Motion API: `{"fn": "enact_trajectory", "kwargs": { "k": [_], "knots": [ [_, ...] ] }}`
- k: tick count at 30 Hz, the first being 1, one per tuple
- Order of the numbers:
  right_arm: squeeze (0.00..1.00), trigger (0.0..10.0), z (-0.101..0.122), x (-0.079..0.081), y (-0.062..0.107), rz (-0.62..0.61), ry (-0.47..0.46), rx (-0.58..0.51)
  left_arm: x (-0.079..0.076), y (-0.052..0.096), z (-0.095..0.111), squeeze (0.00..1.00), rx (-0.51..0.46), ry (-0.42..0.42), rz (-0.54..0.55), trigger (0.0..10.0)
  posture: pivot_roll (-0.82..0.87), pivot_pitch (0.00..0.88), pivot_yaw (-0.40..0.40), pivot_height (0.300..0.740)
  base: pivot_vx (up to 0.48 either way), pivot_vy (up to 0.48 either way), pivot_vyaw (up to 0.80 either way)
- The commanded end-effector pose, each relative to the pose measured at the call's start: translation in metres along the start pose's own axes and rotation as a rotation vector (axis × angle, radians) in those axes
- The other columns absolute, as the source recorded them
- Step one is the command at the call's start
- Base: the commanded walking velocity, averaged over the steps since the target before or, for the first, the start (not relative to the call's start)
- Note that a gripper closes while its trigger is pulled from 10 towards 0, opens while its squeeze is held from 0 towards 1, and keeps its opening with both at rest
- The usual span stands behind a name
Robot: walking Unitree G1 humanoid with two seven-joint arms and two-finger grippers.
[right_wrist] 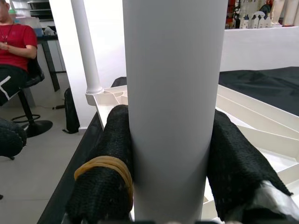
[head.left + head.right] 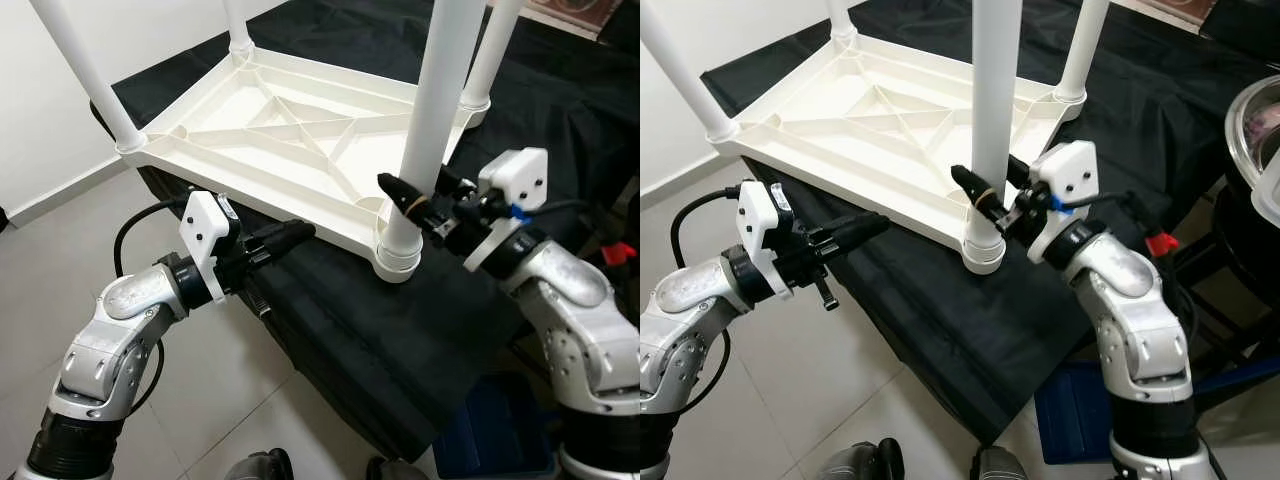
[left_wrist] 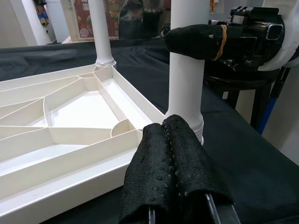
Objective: Building children table
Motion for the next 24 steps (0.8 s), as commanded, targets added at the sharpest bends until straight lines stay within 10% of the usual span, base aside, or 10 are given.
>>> {"fn": "enact_trajectory", "kwargs": {
  "k": [1, 21, 24],
  "knots": [
    [0.00, 10.0, -0.016, -0.002, 0.002, -0.001, -0.043, 0.058, -0.001, 0.003, -0.001, 0.00, 0.003, 0.013, -0.003, 10.0, -0.01, 0.244, 0.055, 0.740, 0.000, 0.000, 0.00],
    [0.00, 10.0, -0.047, -0.003, 0.006, 0.009, -0.035, 0.161, -0.001, 0.005, 0.000, 0.00, 0.007, 0.008, -0.002, 10.0, -0.01, 0.256, 0.060, 0.740, 0.000, 0.000, 0.00],
    [0.00, 10.0, -0.068, -0.004, 0.012, -0.197, 0.044, 0.242, 0.002, -0.007, -0.012, 0.00, 0.034, -0.006, 0.034, 10.0, -0.01, 0.256, 0.062, 0.740, 0.000, 0.000, 0.00]
  ]
}}
Point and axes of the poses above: a point about 5 cm out from each wrist's last joint towards the gripper, its own y axis pointing back from the gripper into the wrist, its own z axis along the axis of the wrist's last joint, x = y × z, the point moved 5 cm from there along -y, pointing out of the wrist towards the gripper, and after that the axes turned 14 degrees about -y, right-handed, at the moved point
